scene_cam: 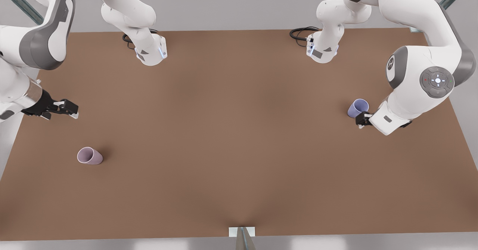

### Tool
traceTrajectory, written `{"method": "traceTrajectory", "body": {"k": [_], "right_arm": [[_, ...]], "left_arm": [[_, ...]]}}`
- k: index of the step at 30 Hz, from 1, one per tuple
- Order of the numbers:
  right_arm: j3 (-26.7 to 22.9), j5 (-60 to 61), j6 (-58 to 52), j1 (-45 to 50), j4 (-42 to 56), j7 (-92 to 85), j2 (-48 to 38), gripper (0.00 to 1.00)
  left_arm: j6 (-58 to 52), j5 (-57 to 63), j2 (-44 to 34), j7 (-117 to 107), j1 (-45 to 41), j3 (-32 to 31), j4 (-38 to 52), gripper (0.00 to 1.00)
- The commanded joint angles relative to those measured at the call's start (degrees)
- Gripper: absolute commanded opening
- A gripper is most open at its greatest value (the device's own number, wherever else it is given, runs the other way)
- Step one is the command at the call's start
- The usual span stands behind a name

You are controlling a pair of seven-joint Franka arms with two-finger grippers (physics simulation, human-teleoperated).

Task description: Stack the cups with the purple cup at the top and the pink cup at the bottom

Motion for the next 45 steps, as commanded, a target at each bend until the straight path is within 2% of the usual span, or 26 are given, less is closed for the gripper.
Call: {"method": "traceTrajectory", "body": {"k": [1, 4, 7, 10, 12, 17, 20, 22, 26, 28, 45], "right_arm": [[0.0, 1.5, 0.6, -0.2, -0.2, -3.5, -0.3, 1.00], [-0.4, 1.5, 0.2, -2.0, -0.8, -5.5, 1.3, 1.00], [-3.3, 2.3, 3.4, -2.1, -2.9, -9.4, 4.6, 1.00], [-7.8, 3.7, 14.2, -2.6, -13.8, -18.7, 4.0, 1.00], [-8.0, 3.7, 14.6, -2.2, -14.1, -18.5, 4.7, 1.00], [-9.4, 4.0, 26.3, -2.8, -15.6, -23.9, 12.7, 1.00], [-13.4, 6.2, 29.6, -2.6, -11.9, -29.4, 19.3, 1.00], [-17.3, 12.4, 33.7, -1.9, -10.3, -37.0, 23.6, 1.00], [-17.4, 13.9, 36.4, -2.0, -8.9, -37.8, 27.6, 1.00], [-17.7, 20.6, 40.2, -1.9, -10.0, -39.9, 27.9, 1.00], [-17.9, 19.9, 40.1, -1.5, -15.4, -40.7, 29.1, 1.00]], "left_arm": [[0.9, 0.1, -0.1, -1.6, 0.0, 0.0, 0.0, 1.00], [-0.5, 0.1, 0.0, -1.3, 0.0, 0.0, -0.1, 1.00], [-0.6, 0.1, 0.4, -1.3, 0.0, 0.0, -0.1, 1.00], [-0.6, 0.1, 1.0, -1.5, 0.0, 0.0, -0.1, 1.00], [-0.6, 0.1, 1.0, -1.5, 0.0, 0.0, -0.1, 1.00], [-1.6, -0.5, 0.9, -1.7, 0.0, 0.1, -0.1, 1.00], [-1.6, -0.9, 0.8, -1.9, 0.0, 0.2, 0.0, 1.00], [-2.7, -1.6, 0.4, -2.1, -0.1, 0.3, 0.0, 1.00], [-2.6, -1.6, 0.6, -2.0, -0.1, 0.3, 0.0, 1.00], [-2.7, -1.6, 0.7, -2.1, -0.1, 0.3, 0.0, 1.00], [-2.6, -1.5, 1.2, -2.1, 0.0, 0.3, 0.0, 1.00]]}}
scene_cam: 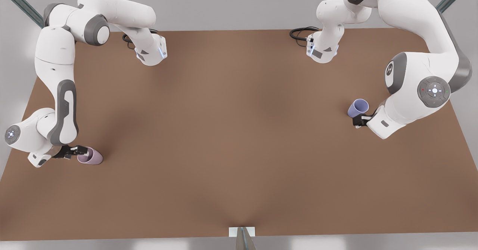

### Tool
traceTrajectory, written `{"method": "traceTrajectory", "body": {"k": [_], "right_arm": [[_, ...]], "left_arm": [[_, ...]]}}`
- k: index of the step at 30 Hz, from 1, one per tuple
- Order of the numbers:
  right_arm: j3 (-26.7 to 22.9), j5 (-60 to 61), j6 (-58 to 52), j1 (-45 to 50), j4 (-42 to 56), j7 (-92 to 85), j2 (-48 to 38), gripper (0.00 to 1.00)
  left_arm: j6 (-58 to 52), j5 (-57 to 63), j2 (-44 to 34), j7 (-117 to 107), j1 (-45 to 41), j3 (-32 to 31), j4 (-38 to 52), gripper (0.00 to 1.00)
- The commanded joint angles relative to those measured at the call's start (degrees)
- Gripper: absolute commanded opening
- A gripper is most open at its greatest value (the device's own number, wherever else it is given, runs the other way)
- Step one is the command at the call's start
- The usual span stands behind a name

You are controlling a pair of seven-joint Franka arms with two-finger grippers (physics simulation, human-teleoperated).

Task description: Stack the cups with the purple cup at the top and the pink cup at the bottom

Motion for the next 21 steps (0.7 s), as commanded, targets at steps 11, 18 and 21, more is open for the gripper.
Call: {"method": "traceTrajectory", "body": {"k": [11, 18, 21], "right_arm": [[0.0, -0.1, 1.2, 1.0, -1.5, -2.3, 0.1, 0.63], [0.0, -0.1, 1.1, 1.0, -2.3, -3.0, 0.1, 0.50], [0.0, 0.0, 1.1, 1.2, -2.3, -2.0, 0.1, 0.29]], "left_arm": [[-0.1, 0.0, 0.1, -0.3, 0.0, 0.1, -0.1, 1.00], [-0.1, 0.0, 0.0, -0.3, 0.0, 0.1, 0.0, 1.00], [-0.1, 0.0, 0.0, -0.3, 0.0, 0.1, 0.0, 1.00]]}}
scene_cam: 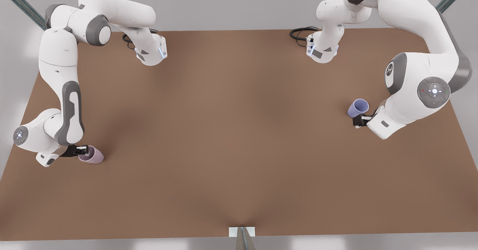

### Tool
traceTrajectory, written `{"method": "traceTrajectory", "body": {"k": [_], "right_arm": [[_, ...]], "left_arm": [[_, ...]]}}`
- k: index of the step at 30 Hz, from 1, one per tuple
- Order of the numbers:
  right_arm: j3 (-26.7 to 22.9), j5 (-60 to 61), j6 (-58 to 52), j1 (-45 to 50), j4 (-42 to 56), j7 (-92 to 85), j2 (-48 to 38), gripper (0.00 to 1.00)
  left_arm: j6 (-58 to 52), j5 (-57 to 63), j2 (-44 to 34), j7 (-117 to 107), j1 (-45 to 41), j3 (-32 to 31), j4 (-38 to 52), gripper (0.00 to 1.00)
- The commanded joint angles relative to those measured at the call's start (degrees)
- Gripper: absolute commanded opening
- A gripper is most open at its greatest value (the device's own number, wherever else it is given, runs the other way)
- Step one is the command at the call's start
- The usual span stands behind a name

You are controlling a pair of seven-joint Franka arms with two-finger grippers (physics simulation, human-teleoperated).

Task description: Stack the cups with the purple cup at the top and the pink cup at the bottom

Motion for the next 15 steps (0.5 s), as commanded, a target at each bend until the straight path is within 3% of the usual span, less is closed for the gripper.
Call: {"method": "traceTrajectory", "body": {"k": [1, 3, 7, 12, 15], "right_arm": [[0.0, -0.1, 0.0, 0.0, 0.0, 0.4, -0.1, 0.29], [0.0, -0.1, -0.1, 0.1, 0.0, 0.4, -0.1, 0.21], [-0.1, -0.1, -2.6, 0.9, 0.2, 2.7, -0.7, 0.21], [1.1, -3.7, -11.1, 5.3, -2.0, 16.6, -9.5, 0.21], [10.5, -7.1, -14.7, 5.2, -1.8, 31.9, -14.2, 0.21]], "left_arm": [[-0.1, 0.0, -0.1, -0.1, 0.0, 0.0, 0.1, 1.00], [-0.2, 0.0, -0.2, -0.1, 0.0, 0.0, 0.0, 1.00], [-0.2, 0.0, -0.2, 0.0, 0.0, 0.0, 0.0, 1.00], [-0.2, 0.0, -0.2, 0.0, 0.0, 0.0, 0.0, 1.00], [-0.4, 0.0, -0.2, 0.0, 0.0, 0.0, 0.1, 1.00]]}}
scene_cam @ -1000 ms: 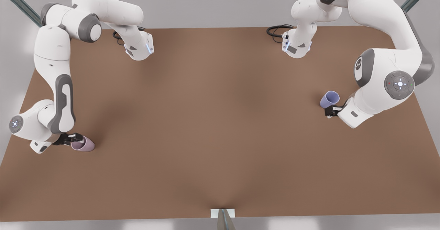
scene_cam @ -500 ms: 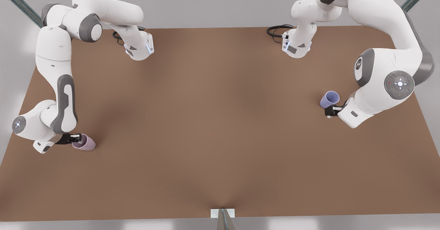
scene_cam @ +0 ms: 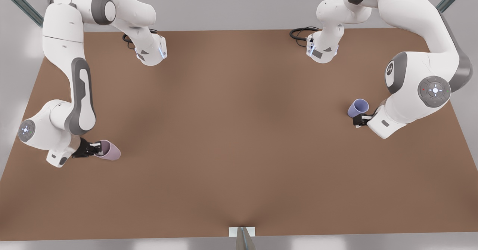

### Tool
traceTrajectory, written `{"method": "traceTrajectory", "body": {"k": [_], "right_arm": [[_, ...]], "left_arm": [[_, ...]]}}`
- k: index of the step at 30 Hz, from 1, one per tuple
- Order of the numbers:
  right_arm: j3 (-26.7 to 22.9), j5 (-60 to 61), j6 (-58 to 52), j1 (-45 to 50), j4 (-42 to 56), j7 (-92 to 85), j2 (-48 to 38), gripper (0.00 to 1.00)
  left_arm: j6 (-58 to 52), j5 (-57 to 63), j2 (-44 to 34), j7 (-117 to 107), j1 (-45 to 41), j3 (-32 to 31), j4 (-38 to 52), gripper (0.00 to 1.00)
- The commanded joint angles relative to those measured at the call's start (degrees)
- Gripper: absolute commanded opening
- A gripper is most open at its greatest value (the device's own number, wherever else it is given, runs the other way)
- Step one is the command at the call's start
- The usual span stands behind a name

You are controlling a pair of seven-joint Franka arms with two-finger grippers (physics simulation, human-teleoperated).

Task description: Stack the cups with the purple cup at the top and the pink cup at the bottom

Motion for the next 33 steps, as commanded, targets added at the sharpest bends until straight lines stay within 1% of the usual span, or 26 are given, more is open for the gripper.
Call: {"method": "traceTrajectory", "body": {"k": [1, 3, 4, 5, 6, 7, 9, 10, 11, 13, 16, 17, 18, 21, 23, 24, 27, 29, 31, 32, 33], "right_arm": [[4.3, -2.8, -6.7, 0.3, 0.1, 30.2, -1.6, 0.21], [10.1, -5.0, -8.3, 2.2, 0.9, 43.4, -2.6, 0.21], [11.3, -4.9, -8.4, 4.4, 1.4, 48.0, -2.3, 0.21], [14.4, -5.0, -8.4, 6.5, 3.3, 56.3, -1.7, 0.21], [15.4, -5.0, -8.5, 8.2, 6.1, 59.9, -0.4, 0.21], [15.5, -5.0, -10.2, 11.3, 11.2, 64.6, 2.6, 0.21], [15.3, -7.6, -11.1, 19.0, 16.6, 75.2, 6.8, 0.21], [15.4, -8.5, -10.9, 22.9, 22.3, 84.2, 11.4, 0.21], [15.2, -8.6, -11.1, 27.1, 27.9, 89.6, 15.0, 0.21], [14.2, -12.9, -19.8, 35.5, 48.0, 100.4, 27.2, 0.21], [15.2, -13.3, -17.1, 38.6, 51.4, 107.2, 32.6, 0.21], [14.6, -14.0, -14.4, 41.2, 53.1, 110.4, 35.2, 0.21], [14.6, -14.1, -14.4, 41.8, 54.4, 110.9, 36.7, 0.21], [14.4, -14.1, -12.2, 42.5, 54.5, 113.6, 38.1, 0.21], [14.4, -14.1, -12.8, 42.4, 54.9, 114.4, 38.1, 0.21], [14.3, -14.0, -12.9, 42.2, 54.9, 114.4, 38.2, 0.45], [14.4, -14.0, -11.8, 42.2, 54.9, 114.5, 38.5, 0.46], [14.4, -13.9, -11.2, 42.1, 54.9, 114.5, 38.7, 0.47], [14.4, -13.9, -11.0, 42.0, 54.9, 114.5, 38.8, 0.47], [14.4, -13.9, -11.1, 41.9, 54.8, 114.5, 38.8, 0.47], [14.4, -13.9, -11.2, 41.9, 54.8, 114.5, 38.8, 0.47]], "left_arm": [[-0.2, 0.0, -0.1, 0.0, 0.1, 0.0, 0.0, 1.00], [-0.2, 0.0, -0.1, 0.0, 0.1, 0.0, 0.0, 1.00], [-0.2, 0.0, -0.1, 0.0, 0.1, 0.0, 0.0, 1.00], [-0.2, 0.0, -0.1, 0.0, 0.1, 0.0, 0.0, 1.00], [-0.2, 0.0, -0.1, 0.0, 0.1, 0.0, 0.0, 1.00], [-0.2, 0.0, -0.1, 0.0, 0.1, 0.0, 0.0, 1.00], [-0.3, 0.0, -0.1, 0.0, 0.1, 0.1, 0.0, 1.00], [-0.2, 0.0, 0.0, 0.0, 0.1, 0.1, 0.0, 1.00], [-0.2, 0.0, 0.0, 0.0, 0.1, 0.1, 0.0, 1.00], [-0.2, 0.0, 0.0, 0.0, 0.1, 0.1, 0.0, 1.00], [-0.2, 0.0, 0.0, 0.0, 0.1, 0.1, 0.0, 1.00], [-0.2, 0.0, 0.0, 0.0, 0.1, 0.1, 0.0, 1.00], [-0.2, 0.0, 0.0, 0.0, 0.1, 0.1, 0.0, 1.00], [-0.1, 0.0, 0.0, 0.0, 0.2, 0.2, 0.0, 1.00], [-0.1, -0.1, -0.2, 0.0, 0.1, 0.2, -0.1, 1.00], [-0.1, -0.1, -0.3, 0.0, 0.1, 0.2, -0.2, 1.00], [0.2, -0.2, -0.6, -0.1, 0.3, 0.3, -0.6, 1.00], [4.3, -0.2, -4.1, -0.1, 0.2, 0.3, -7.4, 1.00], [4.6, -0.2, -4.1, -0.1, 0.3, 0.4, -7.7, 1.00], [5.2, -0.2, -4.6, -0.1, 0.3, 0.5, -9.4, 1.00], [9.3, -0.2, -7.5, -0.1, 0.2, 0.6, -14.8, 1.00]]}}
